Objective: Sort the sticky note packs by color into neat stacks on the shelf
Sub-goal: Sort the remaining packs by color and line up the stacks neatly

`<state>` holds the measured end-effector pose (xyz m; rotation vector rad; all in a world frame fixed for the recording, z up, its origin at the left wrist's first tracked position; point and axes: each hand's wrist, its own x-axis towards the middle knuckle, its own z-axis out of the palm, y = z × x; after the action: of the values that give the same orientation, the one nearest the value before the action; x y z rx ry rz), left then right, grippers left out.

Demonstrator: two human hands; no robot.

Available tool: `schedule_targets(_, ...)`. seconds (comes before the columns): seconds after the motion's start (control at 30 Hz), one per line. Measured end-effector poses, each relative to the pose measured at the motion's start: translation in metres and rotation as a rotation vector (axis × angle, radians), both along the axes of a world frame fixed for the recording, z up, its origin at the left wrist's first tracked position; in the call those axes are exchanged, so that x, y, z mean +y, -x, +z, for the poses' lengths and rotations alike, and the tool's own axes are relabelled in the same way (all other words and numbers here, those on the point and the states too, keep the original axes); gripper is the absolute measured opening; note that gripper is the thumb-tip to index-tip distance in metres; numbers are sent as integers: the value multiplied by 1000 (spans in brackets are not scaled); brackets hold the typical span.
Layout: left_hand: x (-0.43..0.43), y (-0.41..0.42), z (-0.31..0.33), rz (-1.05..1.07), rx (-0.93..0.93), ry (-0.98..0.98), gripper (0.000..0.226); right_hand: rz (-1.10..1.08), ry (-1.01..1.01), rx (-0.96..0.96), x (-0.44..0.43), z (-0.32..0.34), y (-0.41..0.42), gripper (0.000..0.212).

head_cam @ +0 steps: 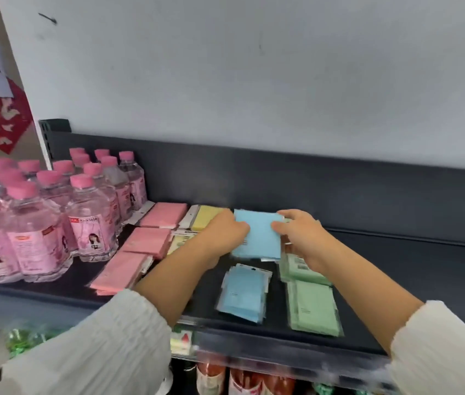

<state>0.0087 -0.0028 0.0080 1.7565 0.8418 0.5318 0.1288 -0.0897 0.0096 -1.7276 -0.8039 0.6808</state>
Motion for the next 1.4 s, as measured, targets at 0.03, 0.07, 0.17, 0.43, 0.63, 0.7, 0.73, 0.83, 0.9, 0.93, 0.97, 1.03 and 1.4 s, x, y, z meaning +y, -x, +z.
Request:
schedule_targets(0.03,9,0,-3,-36,-3,91,20,-32,25,-24,7,-2,0,22)
schedule_targets(0.07,16,0,-5,-66,-25,194,18,-66,55,-41,12,-4,1,19)
schedule_targets(0.17,33,-1,-10,-109,-61,331,20,-108,144,-46,25,-11,4,12)
schedule_targets(0.43,37,-11,-25,-155,148,232,19,-115,563,-567,53,-30,13,19)
schedule_targets(0.63,32,-9,-22,-114,192,200,40,-82,573,-779,50,-26,6,29)
schedule_targets(0.7,30,-7,-22,-99,210,182,43,-77,540,-809,48,-27,9,27)
schedule_targets(0.73,29,-8,-21,-96,214,169,41,-65,530,-820,46,-26,10,27)
schedule_targets(0.83,20,-2,-9,-93,241,-9,27,6,466,-839,36,-15,13,35)
schedule_targets(0.9,12,10,-1,-162,287,-246,37,48,355,-826,17,0,16,42)
schedule_targets(0.93,6,19,0,-203,323,-366,47,51,298,-818,2,6,17,45)
schedule_targets(0.97,-1,29,-1,-225,358,-469,55,45,251,-810,-13,8,18,47)
schedule_targets(1.03,-17,41,-11,-232,406,-565,62,11,239,-794,-45,3,20,57)
schedule_targets(1.4,-58,14,-51,-126,612,-629,87,-34,510,-836,-52,-52,38,96)
